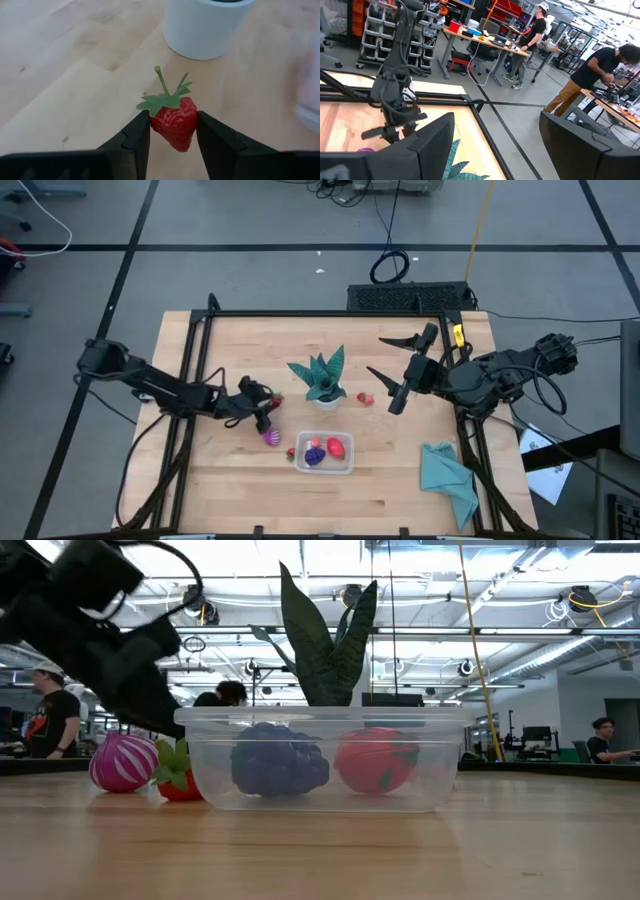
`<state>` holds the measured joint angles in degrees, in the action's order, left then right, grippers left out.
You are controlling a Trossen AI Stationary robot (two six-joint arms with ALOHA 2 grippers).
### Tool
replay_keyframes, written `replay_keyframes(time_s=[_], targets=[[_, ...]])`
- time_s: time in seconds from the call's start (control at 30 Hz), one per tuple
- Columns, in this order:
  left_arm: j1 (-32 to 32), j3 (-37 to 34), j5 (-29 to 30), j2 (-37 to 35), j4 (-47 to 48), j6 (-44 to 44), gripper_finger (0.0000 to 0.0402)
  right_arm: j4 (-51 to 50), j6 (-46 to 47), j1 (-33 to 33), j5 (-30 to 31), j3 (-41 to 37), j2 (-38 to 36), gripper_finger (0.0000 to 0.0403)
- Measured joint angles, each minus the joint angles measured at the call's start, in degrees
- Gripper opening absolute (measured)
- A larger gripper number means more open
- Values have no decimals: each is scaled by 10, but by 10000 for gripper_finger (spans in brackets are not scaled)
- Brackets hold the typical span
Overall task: Pick and placing Produce into tupperware
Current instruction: Put the top left red strawberry into the transparent bin
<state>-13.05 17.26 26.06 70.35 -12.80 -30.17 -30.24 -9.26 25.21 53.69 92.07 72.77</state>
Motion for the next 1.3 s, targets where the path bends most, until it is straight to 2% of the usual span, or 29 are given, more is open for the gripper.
replay_keyframes(time_s=[0.17, 0.3, 0.7, 0.83, 1.0, 1.13, 1.3], targets=[[-49, 0, 1, -62, 50, -39, 138, 0, 0, 0, 0, 0, 0, 281], [-92, 0, 1, -87, 53, -61, 138, 0, 0, 0, 0, 0, 0, 281], [-193, 87, 16, -85, 53, -20, 138, 0, 7, 0, 0, 0, 0, 281], [-216, 133, 40, -50, 54, 13, 138, 0, 7, 0, 0, 0, 0, 281], [-220, 214, 41, 26, 84, 48, 138, 1, 1, 0, 0, 0, 0, 281], [-211, 281, 40, 86, 131, 47, 138, 2, -5, 0, 0, 0, 0, 281], [-198, 341, 21, 145, 145, 42, 138, 3, -11, 0, 0, 0, 0, 281]])
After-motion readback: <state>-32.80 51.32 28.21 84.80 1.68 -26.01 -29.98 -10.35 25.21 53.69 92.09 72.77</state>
